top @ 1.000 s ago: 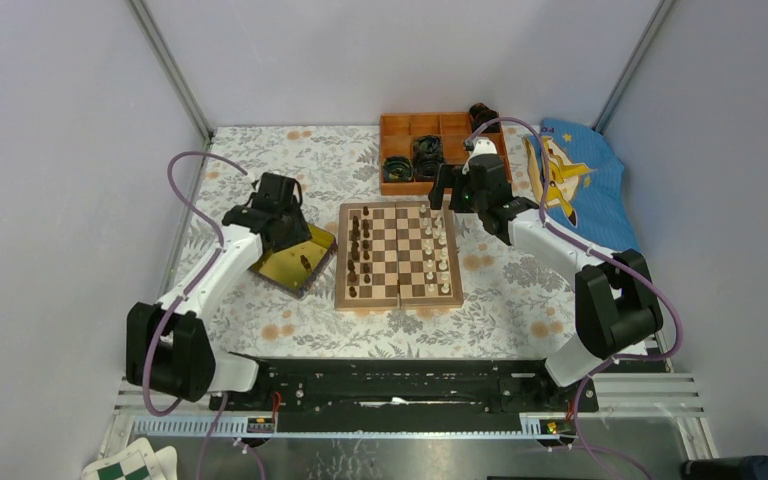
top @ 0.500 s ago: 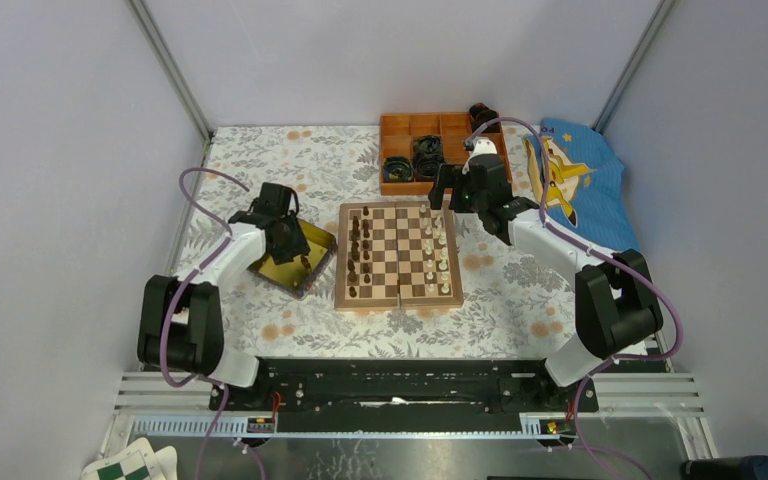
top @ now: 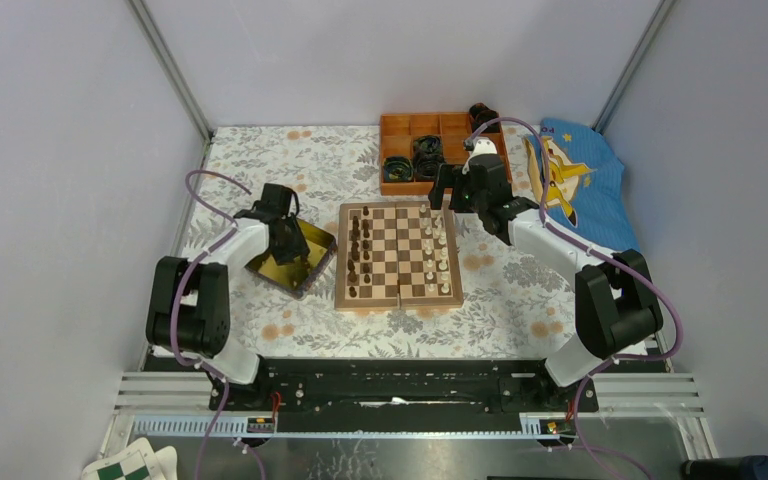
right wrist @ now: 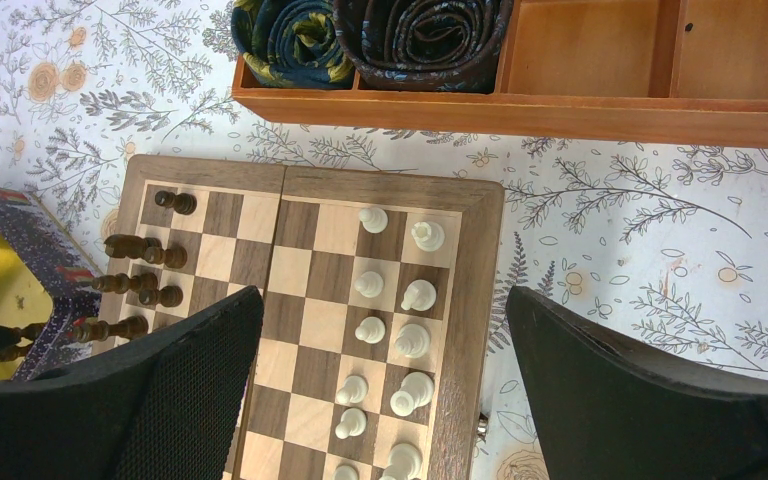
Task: Set up the chess pieces on the board
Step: Pick up the chess piece from the storage box, then place the chess piece on the chessboard.
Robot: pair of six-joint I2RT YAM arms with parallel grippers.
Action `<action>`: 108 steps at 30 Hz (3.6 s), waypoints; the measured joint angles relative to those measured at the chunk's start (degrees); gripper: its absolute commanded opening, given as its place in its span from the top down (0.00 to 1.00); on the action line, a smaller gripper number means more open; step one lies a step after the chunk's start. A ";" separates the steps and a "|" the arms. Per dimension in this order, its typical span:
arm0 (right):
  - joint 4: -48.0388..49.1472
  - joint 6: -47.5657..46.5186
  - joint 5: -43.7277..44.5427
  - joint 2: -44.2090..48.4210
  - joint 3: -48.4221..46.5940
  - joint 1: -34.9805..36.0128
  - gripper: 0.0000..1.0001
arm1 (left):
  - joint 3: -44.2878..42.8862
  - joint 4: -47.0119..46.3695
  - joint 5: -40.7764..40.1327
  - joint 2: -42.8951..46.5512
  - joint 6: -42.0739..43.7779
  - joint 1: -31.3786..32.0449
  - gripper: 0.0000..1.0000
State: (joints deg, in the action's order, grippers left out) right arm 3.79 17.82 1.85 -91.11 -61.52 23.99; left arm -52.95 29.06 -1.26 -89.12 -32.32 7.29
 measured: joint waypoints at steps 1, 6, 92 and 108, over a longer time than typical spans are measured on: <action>0.00 0.00 0.00 0.00 0.00 0.00 0.00 | -0.09 -0.09 0.02 -0.37 0.04 -0.11 0.57; 0.00 0.00 0.00 0.00 0.00 0.00 0.00 | -0.50 -0.92 0.04 -2.05 0.37 -0.50 0.59; 0.02 -0.02 0.66 0.00 0.13 0.00 0.00 | -6.36 10.01 -10.82 7.34 10.78 44.09 0.98; 0.02 -0.02 0.68 0.00 0.26 0.00 0.00 | -1.62 4.72 -11.91 5.64 10.62 44.11 0.95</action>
State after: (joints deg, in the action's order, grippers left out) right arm 3.81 17.80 2.52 -91.11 -61.25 23.99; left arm -54.57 33.78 -13.17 -83.48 -21.69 51.40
